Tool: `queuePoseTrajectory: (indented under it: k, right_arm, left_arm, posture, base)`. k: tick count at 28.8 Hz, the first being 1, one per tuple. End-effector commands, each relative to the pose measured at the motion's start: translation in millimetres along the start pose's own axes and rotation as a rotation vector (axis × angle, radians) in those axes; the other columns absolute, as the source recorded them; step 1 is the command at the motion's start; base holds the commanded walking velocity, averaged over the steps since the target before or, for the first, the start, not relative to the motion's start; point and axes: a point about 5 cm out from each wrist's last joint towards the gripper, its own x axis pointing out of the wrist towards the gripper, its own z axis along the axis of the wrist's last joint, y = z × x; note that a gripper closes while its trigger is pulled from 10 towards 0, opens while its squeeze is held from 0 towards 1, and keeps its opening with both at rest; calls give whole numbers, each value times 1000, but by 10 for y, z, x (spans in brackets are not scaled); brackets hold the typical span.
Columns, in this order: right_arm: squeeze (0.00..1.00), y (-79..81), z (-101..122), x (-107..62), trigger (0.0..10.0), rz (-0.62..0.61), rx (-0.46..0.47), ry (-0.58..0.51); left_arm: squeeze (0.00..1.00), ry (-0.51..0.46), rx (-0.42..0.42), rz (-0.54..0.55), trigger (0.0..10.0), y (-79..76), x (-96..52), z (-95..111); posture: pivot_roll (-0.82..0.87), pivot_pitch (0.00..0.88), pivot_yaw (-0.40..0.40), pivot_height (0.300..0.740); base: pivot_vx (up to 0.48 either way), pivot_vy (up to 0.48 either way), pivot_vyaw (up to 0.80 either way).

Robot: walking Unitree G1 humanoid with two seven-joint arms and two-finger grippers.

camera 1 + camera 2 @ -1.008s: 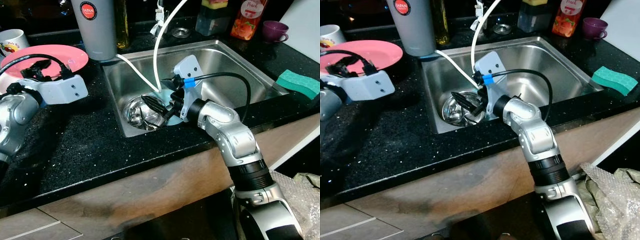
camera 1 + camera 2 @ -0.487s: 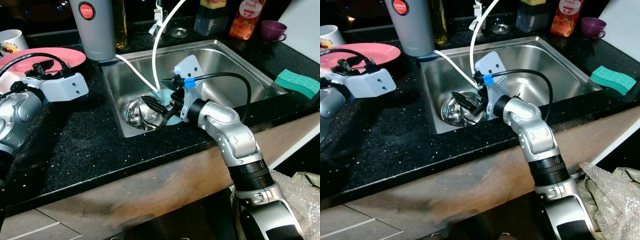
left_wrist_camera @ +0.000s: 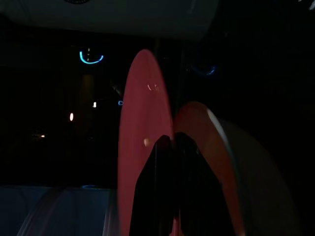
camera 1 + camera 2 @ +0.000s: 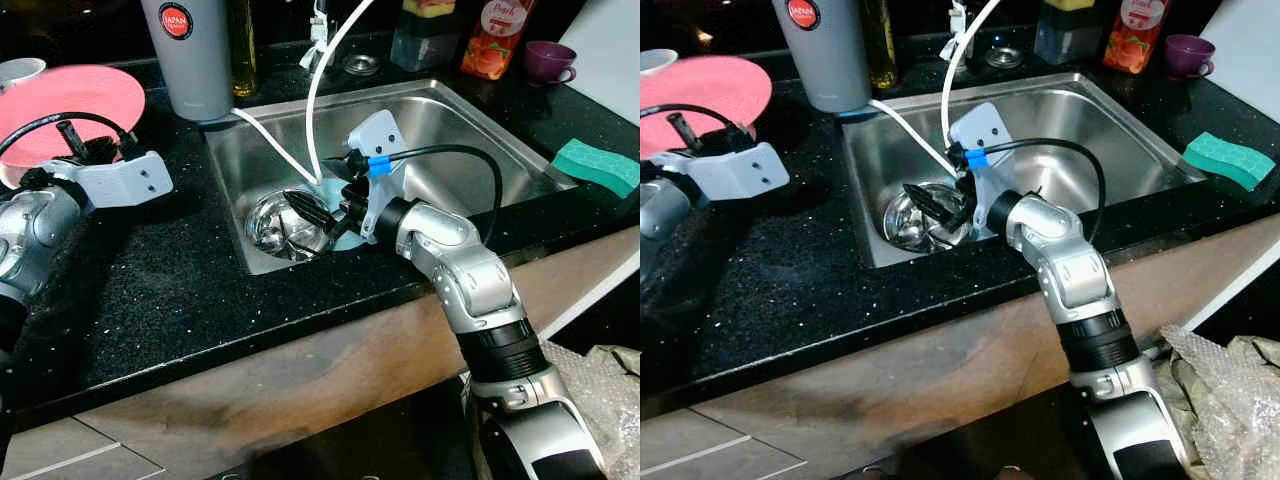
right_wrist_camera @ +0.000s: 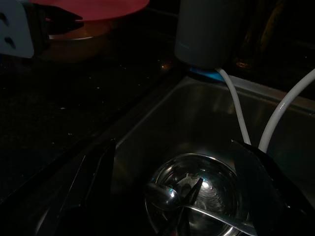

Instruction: Kitchen organization

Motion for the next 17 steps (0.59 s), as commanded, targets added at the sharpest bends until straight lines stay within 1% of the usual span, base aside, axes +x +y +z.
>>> queuePoseTrajectory:
  k: [1, 4, 6, 7, 8, 9, 10, 11, 12, 13, 14, 15, 16, 17]
  right_arm:
    - [0, -10, 7, -2, 10000, -2, -3, -1]
    - [0, -16, 9, -3, 10000, -4, -3, -1]
    - [0, -20, 8, -9, 10000, -7, -4, -1]
    - [0, -24, 9, -12, 10000, -8, -5, -1]
    - [0, -28, 10, -14, 10000, -10, -6, -1]
    - [0, -28, 10, -14, 10000, -10, -6, -1]
    - [0, -30, 12, -12, 10000, -12, -5, -2]
    - [0, -30, 13, -11, 10000, -12, -5, -2]
    - [0, -30, 13, -11, 10000, -12, -5, -2]
    - [0, -30, 16, -15, 10000, -14, -4, -4]
    - [0, -30, 16, -15, 10000, -14, -4, -4]
    - [0, -32, 16, -20, 10000, -17, -3, -4]
    - [0, -41, 12, -34, 10000, -25, -2, -3]
    - [0, -43, 11, -37, 10000, -27, -2, -3]
  left_arm:
    - [0, -28, 9, 40, 0, 56, 33, 55]
    - [0, -103, -17, 137, 0, 180, 43, 156]
    - [0, -186, -89, 167, 0, 229, 42, 301]
    - [0, -244, -194, 157, 0, 258, 54, 463]
    - [0, -328, -303, 139, 0, 301, 53, 668]
    - [0, -328, -303, 139, 0, 301, 53, 668]
    - [0, -403, -350, 119, 0, 335, 27, 829]
    - [0, -426, -368, 113, 0, 346, 17, 881]
    - [0, -426, -368, 113, 0, 346, 17, 881]
    - [0, -484, -402, 104, 0, 376, -12, 1001]
    - [0, -484, -402, 104, 0, 376, -12, 1001]
    - [0, -535, -443, 95, 0, 403, -48, 1106]
    - [0, -624, -593, 47, 0, 435, -122, 1290]
    - [0, -645, -631, 32, 0, 440, -141, 1331]
  posture:
    - [35, 93, -20, 740]
    - [35, 93, -20, 740]
    - [35, 93, -20, 740]
    - [35, 94, -21, 740]
    - [35, 94, -21, 740]
    - [35, 94, -21, 740]
    - [35, 94, -21, 740]
    - [35, 94, -21, 740]
    - [35, 94, -21, 740]
    - [34, 96, -17, 740]
    - [34, 96, -17, 740]
    - [32, 97, -14, 740]
    - [32, 97, -11, 740]
    - [32, 97, -11, 740]
  base:
    - [0, 0, 0]
    - [0, 0, 0]
    - [0, 0, 0]
    - [0, 0, 0]
    - [0, 0, 0]
    - [0, 0, 0]
    - [0, 0, 0]
    - [0, 0, 0]
    - [0, 0, 0]
    - [0, 0, 0]
    - [0, 0, 0]
    - [0, 0, 0]
    - [0, 0, 0]
    - [0, 0, 0]
